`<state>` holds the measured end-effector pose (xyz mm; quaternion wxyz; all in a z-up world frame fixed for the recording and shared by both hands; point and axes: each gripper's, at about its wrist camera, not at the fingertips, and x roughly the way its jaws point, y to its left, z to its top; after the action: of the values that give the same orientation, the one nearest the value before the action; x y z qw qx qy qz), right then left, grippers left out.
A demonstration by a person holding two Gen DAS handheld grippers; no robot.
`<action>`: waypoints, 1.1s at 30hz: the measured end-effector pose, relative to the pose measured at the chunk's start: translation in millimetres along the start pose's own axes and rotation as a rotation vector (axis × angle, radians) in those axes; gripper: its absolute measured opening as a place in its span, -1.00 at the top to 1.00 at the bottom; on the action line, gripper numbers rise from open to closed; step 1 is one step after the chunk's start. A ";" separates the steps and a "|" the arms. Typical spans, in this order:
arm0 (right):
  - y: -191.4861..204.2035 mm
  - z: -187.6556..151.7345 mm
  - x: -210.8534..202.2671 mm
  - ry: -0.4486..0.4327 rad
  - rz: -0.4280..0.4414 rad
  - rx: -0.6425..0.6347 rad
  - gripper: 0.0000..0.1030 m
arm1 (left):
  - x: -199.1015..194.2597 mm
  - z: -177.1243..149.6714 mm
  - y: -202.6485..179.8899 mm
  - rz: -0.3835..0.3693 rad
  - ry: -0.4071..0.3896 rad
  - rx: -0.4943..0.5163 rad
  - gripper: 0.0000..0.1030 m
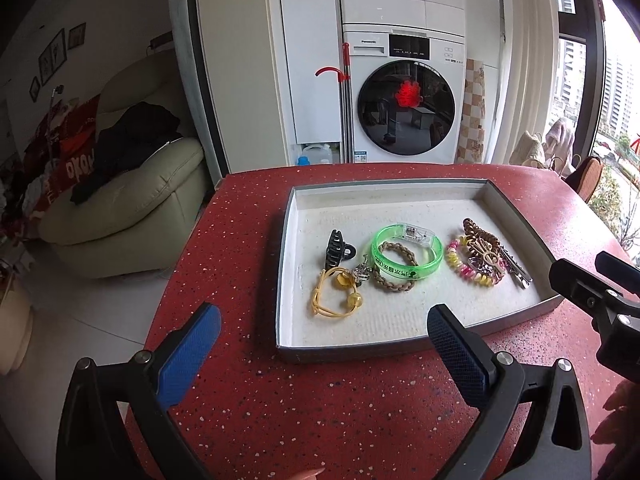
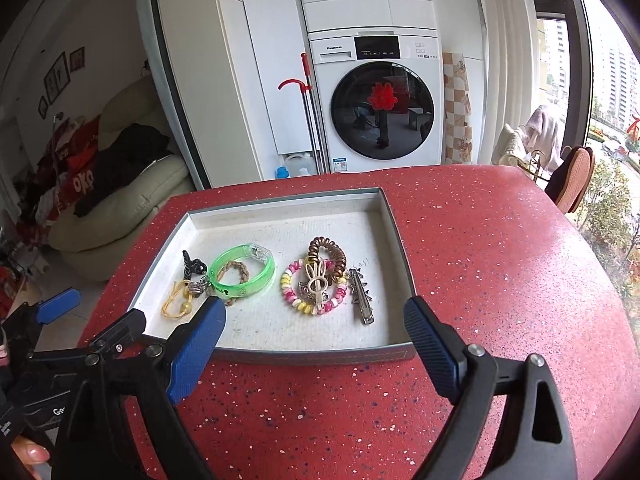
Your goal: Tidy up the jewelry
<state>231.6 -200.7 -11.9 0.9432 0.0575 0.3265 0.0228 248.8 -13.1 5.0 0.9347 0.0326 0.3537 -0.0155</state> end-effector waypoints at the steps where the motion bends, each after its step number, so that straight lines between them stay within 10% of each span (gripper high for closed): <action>1: 1.4 -2.9 -2.7 -0.006 -0.004 -0.008 -0.79 | -2.6 -3.0 2.1 0.000 -0.002 -0.010 -1.00; 33: 8.5 -51.6 -53.7 -0.065 -0.087 -0.042 -0.80 | -57.9 -50.1 5.5 0.050 -0.095 -0.041 -1.00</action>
<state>157.5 -191.8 -18.2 0.9544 0.0242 0.2973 -0.0131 172.6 -3.6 6.1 0.9510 0.0215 0.3082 0.0136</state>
